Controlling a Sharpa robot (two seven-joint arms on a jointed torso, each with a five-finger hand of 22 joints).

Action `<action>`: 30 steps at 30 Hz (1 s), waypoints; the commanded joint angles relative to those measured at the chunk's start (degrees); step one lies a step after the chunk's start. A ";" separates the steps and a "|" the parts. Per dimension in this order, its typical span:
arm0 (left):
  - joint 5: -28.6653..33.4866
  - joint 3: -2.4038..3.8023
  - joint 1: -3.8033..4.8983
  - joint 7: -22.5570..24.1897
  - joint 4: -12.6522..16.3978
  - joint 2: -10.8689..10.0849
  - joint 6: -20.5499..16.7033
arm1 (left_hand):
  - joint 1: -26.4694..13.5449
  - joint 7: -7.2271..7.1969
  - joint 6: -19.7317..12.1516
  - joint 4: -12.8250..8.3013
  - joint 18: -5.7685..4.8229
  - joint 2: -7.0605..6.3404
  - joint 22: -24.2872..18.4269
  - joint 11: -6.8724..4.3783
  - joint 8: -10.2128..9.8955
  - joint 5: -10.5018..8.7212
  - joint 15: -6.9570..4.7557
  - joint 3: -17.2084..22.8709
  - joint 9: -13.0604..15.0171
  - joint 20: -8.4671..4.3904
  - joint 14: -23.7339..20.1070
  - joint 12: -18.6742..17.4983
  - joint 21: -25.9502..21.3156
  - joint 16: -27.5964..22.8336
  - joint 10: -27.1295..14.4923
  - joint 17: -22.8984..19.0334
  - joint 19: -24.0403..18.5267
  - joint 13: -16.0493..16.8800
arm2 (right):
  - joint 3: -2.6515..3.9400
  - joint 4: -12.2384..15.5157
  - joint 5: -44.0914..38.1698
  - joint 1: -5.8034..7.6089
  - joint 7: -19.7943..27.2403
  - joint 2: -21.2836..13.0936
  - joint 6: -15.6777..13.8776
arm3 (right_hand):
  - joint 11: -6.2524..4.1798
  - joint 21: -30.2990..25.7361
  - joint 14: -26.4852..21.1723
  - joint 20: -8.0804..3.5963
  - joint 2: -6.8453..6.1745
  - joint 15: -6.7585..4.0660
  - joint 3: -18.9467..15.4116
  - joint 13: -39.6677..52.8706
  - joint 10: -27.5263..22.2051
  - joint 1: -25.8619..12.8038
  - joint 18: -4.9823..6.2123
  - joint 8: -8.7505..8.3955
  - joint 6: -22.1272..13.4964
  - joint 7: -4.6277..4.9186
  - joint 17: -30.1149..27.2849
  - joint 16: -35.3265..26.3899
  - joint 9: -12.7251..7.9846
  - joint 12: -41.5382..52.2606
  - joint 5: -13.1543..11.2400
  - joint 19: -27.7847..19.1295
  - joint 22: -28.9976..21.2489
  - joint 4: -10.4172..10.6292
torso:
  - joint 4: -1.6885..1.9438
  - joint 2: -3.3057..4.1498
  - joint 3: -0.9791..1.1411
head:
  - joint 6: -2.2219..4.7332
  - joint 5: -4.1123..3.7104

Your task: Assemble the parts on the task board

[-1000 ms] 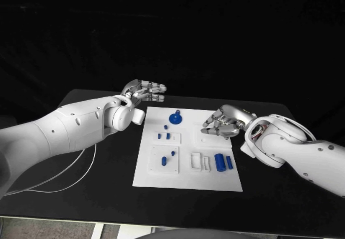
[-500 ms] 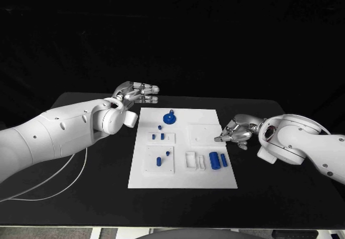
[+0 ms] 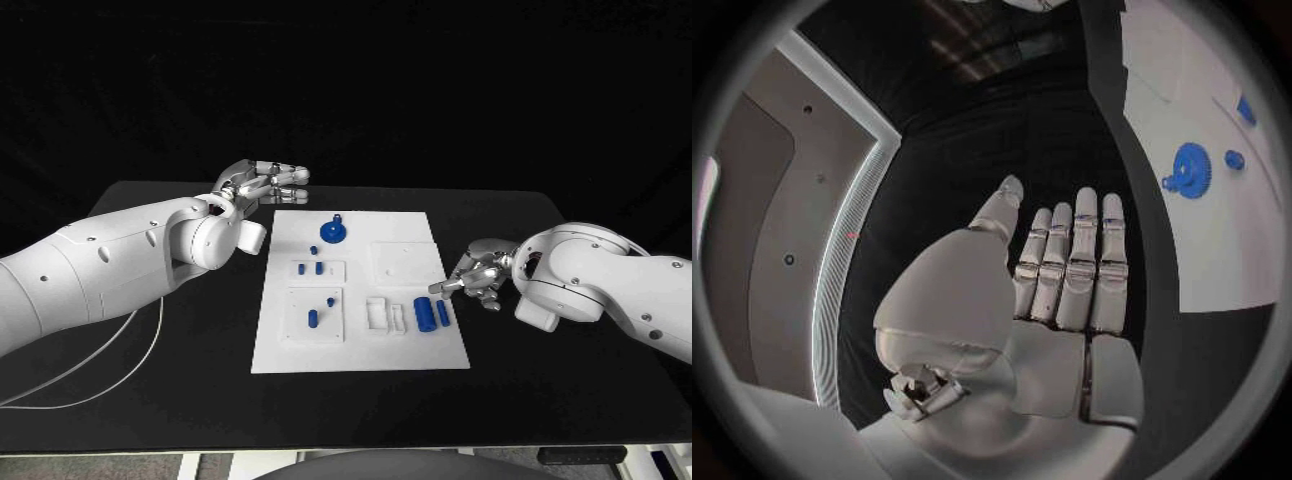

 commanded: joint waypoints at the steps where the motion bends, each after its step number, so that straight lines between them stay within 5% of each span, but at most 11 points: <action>1: 1.19 0.04 0.07 0.40 0.45 0.12 0.89 | -0.50 -0.11 -0.67 0.52 0.08 -0.24 -0.15 0.09 0.00 -0.41 0.05 -0.26 0.05 0.18 -0.41 0.00 -0.38 -0.23 -0.35 0.09 -0.37 0.03 | -0.12 -0.10 -1.12 0.01 -5.00 0.46 3.79 | 0.17 0.41 0.28 0.14 -0.09 0.21 -0.32 0.48 0.51 -0.86 -0.71 -0.36 -0.83 0.33 0.39 0.55 -0.15 0.52 -2.43 2.50 0.35 0.24 | 0.03 -0.03 -0.14 | -0.26 -0.31; 6: 1.38 0.04 0.07 0.51 0.75 0.17 1.27 | -1.13 -0.15 -0.76 1.17 0.08 -0.75 -0.21 0.14 -0.03 -0.90 0.12 -0.49 0.05 0.25 -0.46 0.00 -0.41 -0.23 -0.43 0.11 -0.36 0.04 | -0.80 -0.69 -3.11 0.02 -5.16 1.31 4.69 | 0.42 0.30 0.25 0.34 -0.42 0.38 -0.04 1.11 0.61 -1.09 -0.48 -0.34 -2.15 0.73 0.67 0.72 -1.16 0.76 -2.75 2.43 0.85 0.18 | -0.08 -0.04 -0.12 | -0.48 -0.37; 8: 1.42 0.04 0.07 0.51 0.82 0.16 1.38 | -2.34 -0.14 -0.82 2.12 0.09 -1.37 -0.24 0.20 -0.02 -3.13 0.18 -0.97 0.06 0.29 -0.51 0.02 -0.43 -0.24 -0.47 0.12 -0.36 0.04 | -1.07 -0.86 -3.84 0.03 -5.20 1.67 4.94 | 0.57 0.14 0.26 0.45 -0.64 0.48 0.07 1.28 0.61 -1.17 -0.35 -0.36 -2.72 0.98 0.68 0.69 -2.07 0.69 -2.85 2.44 1.07 0.16 | -0.07 -0.06 -0.07 | -0.54 -0.33; 15: 1.46 0.04 0.07 0.55 0.97 0.08 1.67 | -2.77 0.00 -1.21 6.21 0.22 -2.61 -0.47 0.27 0.05 -2.61 0.26 -4.10 0.07 0.42 -0.66 0.08 -0.48 -0.21 -0.60 0.22 -0.36 0.05 | -1.96 -1.26 -5.65 0.04 -5.25 2.85 5.73 | 0.71 -0.17 0.25 0.56 -2.15 0.56 0.59 1.64 0.50 -1.44 -0.21 -0.36 -3.24 1.18 0.84 0.79 -2.95 0.81 -4.02 2.45 1.42 0.70 | 0.06 -0.04 -0.02 | -0.73 -0.29; 17: 1.47 0.04 0.07 0.62 1.00 0.05 1.68 | -3.25 -0.18 -1.51 6.45 0.20 -2.81 -0.49 0.31 -0.05 -0.45 0.36 -4.23 0.05 0.46 -1.00 0.05 -0.50 -0.29 -0.59 0.14 -0.41 0.05 | -2.35 -1.28 -6.60 0.04 -5.23 3.18 5.50 | 0.70 -0.10 0.27 0.56 -2.80 0.57 1.16 1.79 0.55 -1.34 -0.24 -0.36 -3.06 1.14 1.04 0.97 -3.04 0.96 -4.19 2.48 1.72 0.92 | 0.04 -0.03 0.02 | -0.77 -0.20; 20: 1.47 0.04 0.07 0.70 0.99 0.03 1.67 | -3.50 -0.12 -1.73 6.57 0.24 -2.83 -0.50 0.33 -0.01 -0.42 0.43 -4.20 0.06 0.52 -1.25 0.05 -0.51 -0.27 -0.60 0.12 -0.44 0.05 | -2.78 -1.35 -7.45 0.04 -5.21 3.72 5.22 | 0.62 -0.19 0.29 0.52 -3.87 0.52 2.11 2.08 0.68 -1.08 -0.28 -0.34 -2.68 1.03 1.23 1.13 -3.03 1.35 -4.42 2.52 2.10 1.39 | 0.06 -0.04 0.02 | -0.74 -0.13; 30: 1.47 0.03 0.07 0.76 1.10 0.05 1.83 | -3.66 0.02 -1.79 6.74 0.33 -2.96 -0.53 0.34 0.03 -0.47 0.47 -3.99 0.06 0.58 -1.34 0.04 -0.51 -0.24 -0.64 0.17 -0.51 0.04 | -4.04 -2.17 -10.53 0.05 -5.20 5.57 4.75 | 0.59 -0.12 0.29 0.50 -3.98 0.50 2.51 2.20 0.69 -0.97 -0.31 -0.33 -2.53 0.98 1.28 1.15 -2.98 1.50 -4.34 2.56 2.34 1.65 | -0.04 -0.06 -0.05 | -0.80 0.29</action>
